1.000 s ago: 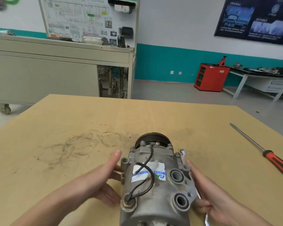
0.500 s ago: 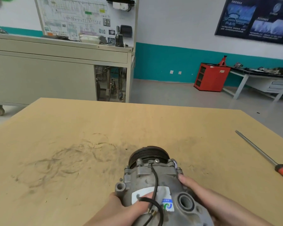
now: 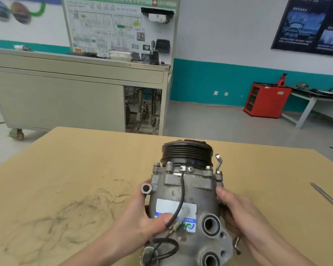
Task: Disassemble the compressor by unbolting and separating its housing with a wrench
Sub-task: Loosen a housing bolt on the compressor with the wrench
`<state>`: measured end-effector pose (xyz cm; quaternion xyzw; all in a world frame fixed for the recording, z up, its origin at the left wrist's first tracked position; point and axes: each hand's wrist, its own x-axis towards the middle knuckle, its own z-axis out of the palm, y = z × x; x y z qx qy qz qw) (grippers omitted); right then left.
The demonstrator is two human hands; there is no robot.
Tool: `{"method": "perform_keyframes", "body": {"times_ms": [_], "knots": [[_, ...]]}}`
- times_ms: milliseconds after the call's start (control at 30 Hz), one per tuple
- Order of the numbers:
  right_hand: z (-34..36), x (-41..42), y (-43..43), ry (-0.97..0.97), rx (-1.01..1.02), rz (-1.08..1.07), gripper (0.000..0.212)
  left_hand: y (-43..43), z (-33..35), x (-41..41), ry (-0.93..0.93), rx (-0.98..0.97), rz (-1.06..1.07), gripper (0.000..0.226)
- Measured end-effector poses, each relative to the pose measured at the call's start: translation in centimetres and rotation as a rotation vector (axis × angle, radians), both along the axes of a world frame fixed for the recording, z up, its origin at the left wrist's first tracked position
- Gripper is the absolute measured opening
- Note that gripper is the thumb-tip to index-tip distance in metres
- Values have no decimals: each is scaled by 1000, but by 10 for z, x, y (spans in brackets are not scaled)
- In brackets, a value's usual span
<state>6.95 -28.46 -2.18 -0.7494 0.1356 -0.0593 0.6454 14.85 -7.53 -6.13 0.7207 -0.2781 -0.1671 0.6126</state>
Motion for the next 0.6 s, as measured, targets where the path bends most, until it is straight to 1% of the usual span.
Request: {"method": "perform_keyframes", "body": {"times_ms": [67,133,167,200,233,300,333,367,400,433,467,500,533,600], "knots": [[1,1,-2,-179,-7,63,26,2,-3,6,-124,-93,-16,81],[-2,-4,-3,-338,-113,139,32,0,-9,4,-191,-145,34,110],[-6,-9,-4,-382,-164,167,37,1,-16,2,-198,-161,68,119],[-11,-14,-5,-408,-199,175,42,4,-25,-1,-194,-171,66,122],[-15,-20,-4,-416,-215,182,45,9,-31,-5,-191,-154,38,118],[-27,-31,-6,-419,-288,182,53,17,-42,-16,-75,-2,-13,89],[-31,-35,-6,-422,-327,181,63,21,-48,-19,-61,61,-24,77],[-31,-37,-6,-417,-340,187,74,24,-50,-19,-91,149,-27,61],[-30,-38,-6,-406,-333,192,80,25,-43,-22,-126,232,-20,51],[-28,-37,-6,-392,-318,207,80,27,-38,-23,-199,228,-21,58],[-26,-36,-5,-381,-300,221,76,29,-33,-23,-242,144,0,81],[-23,-32,-2,-374,-283,235,72,31,-34,-20,-322,72,41,106],[-20,-28,1,-362,-263,234,70,32,-34,-20,-396,58,63,117],[-16,-17,7,-337,-218,211,71,35,-31,-23,-459,91,103,119]]}}
